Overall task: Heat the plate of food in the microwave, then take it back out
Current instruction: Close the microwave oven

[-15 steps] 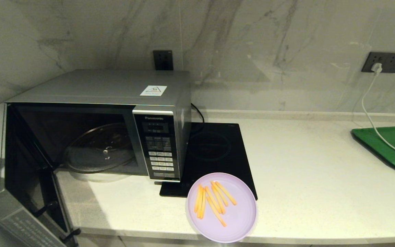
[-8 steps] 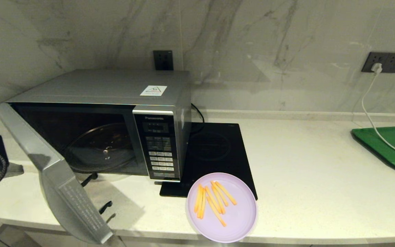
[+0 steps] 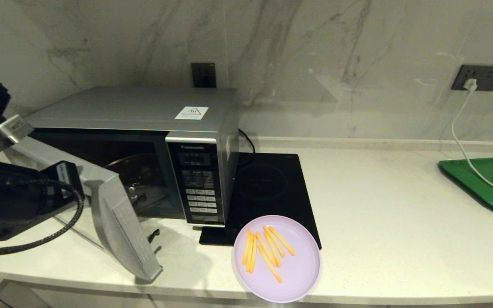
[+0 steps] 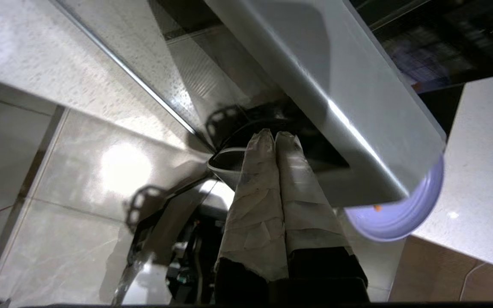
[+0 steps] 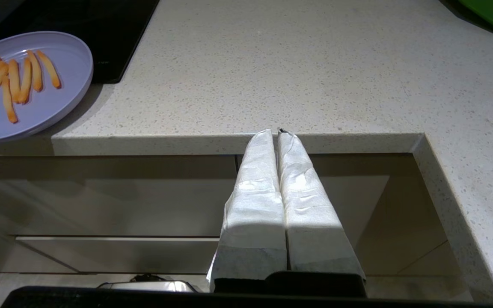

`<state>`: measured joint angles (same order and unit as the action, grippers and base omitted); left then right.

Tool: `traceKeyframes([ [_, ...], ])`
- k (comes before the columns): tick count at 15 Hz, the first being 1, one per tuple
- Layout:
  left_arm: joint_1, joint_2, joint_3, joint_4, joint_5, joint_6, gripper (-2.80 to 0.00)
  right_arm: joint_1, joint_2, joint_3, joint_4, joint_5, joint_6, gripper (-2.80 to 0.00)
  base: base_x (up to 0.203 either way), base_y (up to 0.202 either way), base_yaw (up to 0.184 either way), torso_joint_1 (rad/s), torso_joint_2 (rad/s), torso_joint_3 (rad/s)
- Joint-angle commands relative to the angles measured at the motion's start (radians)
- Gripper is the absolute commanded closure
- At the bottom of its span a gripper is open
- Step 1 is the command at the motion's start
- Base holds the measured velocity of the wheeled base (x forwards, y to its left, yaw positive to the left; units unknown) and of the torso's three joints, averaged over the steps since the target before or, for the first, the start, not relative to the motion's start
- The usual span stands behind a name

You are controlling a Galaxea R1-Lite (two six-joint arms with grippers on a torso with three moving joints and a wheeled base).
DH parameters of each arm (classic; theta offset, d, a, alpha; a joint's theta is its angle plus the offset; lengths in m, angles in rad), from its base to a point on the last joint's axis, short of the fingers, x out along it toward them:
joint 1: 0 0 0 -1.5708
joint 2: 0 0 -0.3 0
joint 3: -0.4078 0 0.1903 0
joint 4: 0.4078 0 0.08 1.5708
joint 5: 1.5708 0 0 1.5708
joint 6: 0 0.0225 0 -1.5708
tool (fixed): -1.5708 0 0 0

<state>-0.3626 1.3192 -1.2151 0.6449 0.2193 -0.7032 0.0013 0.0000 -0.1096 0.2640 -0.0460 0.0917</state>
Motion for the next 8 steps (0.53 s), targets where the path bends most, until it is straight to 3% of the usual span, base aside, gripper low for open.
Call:
traceKeyframes([
  [1, -0.1, 0.038, -0.002, -0.015, 0.043, -0.024, 0.0, 0.0, 0.0, -0.001, 0.001, 0.0, 0.0, 0.0, 0.0, 0.0, 0.0, 0.0, 0.0, 0.0],
  [4, -0.15, 0.085, -0.001, -0.073, 0.119, -0.042, 0.0, 0.0, 0.0, 0.0, 0.001, 0.0, 0.0, 0.0, 0.0, 0.0, 0.0, 0.0, 0.0, 0.0],
  [8, -0.15, 0.135, -0.001, -0.124, 0.15, -0.042, 0.0, 0.0, 0.001, 0.0, 0.001, 0.0, 0.0, 0.0, 0.0, 0.0, 0.0, 0.0, 0.0, 0.0],
])
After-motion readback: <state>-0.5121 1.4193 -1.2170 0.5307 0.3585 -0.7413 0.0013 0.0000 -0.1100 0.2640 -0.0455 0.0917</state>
